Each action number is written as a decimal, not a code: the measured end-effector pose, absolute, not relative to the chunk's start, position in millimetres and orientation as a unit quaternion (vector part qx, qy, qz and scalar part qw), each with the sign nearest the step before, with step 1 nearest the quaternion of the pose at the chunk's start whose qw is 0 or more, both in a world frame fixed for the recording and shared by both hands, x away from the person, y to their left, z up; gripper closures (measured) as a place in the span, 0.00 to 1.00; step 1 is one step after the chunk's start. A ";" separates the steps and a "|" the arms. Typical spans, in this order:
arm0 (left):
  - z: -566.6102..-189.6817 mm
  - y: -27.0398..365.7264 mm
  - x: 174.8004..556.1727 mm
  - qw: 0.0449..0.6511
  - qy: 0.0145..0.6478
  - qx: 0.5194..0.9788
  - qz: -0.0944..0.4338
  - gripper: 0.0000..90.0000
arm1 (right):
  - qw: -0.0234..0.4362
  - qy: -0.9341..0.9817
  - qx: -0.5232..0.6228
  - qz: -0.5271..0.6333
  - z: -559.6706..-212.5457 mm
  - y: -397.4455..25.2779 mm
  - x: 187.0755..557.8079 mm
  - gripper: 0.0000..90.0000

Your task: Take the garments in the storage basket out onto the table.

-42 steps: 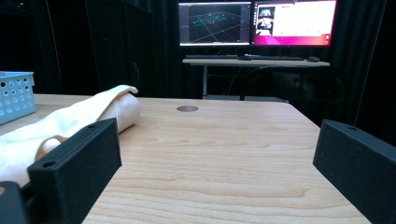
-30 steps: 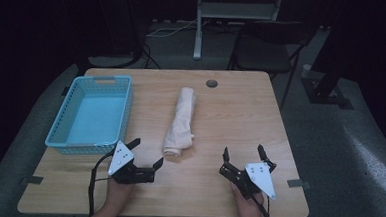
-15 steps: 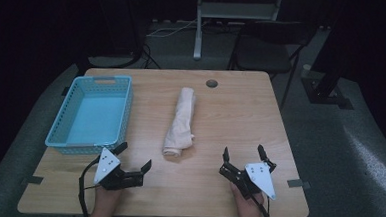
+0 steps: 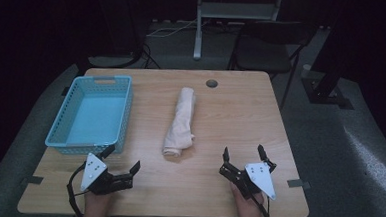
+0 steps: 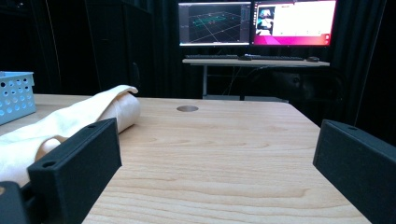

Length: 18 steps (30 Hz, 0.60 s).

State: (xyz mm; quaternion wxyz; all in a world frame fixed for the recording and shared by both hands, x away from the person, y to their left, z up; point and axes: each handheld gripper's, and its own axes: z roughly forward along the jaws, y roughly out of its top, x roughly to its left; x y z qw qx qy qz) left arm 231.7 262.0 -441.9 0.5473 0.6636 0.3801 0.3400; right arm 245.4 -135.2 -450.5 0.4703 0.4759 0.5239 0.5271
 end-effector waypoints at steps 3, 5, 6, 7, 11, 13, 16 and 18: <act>-442.3 267.7 228.8 0.549 0.378 0.661 0.344 0.00 | 0.470 0.524 0.476 0.527 -450.5 -135.2 245.4 0.00; -442.5 272.0 226.4 0.552 0.378 0.658 0.345 0.00 | 0.470 0.524 0.476 0.527 -450.5 -135.2 245.4 0.00; -442.7 274.2 225.1 0.553 0.378 0.657 0.346 0.00 | 0.470 0.524 0.476 0.527 -450.5 -135.2 245.4 0.00; -443.0 276.2 223.7 0.555 0.378 0.654 0.347 0.00 | 0.470 0.524 0.476 0.527 -450.5 -135.2 245.4 0.00; -443.6 282.3 218.7 0.558 0.368 0.657 0.348 0.00 | 0.471 0.524 0.476 0.527 -450.5 -135.2 245.4 0.00; -443.8 284.1 216.8 0.563 0.366 0.652 0.353 0.00 | 0.471 0.524 0.476 0.527 -450.5 -135.1 245.4 0.00; -444.2 284.2 215.7 0.567 0.370 0.643 0.359 0.00 | 0.471 0.523 0.477 0.526 -450.5 -135.1 245.4 0.00; -444.3 284.6 215.2 0.569 0.371 0.640 0.360 0.00 | 0.471 0.523 0.477 0.526 -450.5 -135.1 245.4 0.00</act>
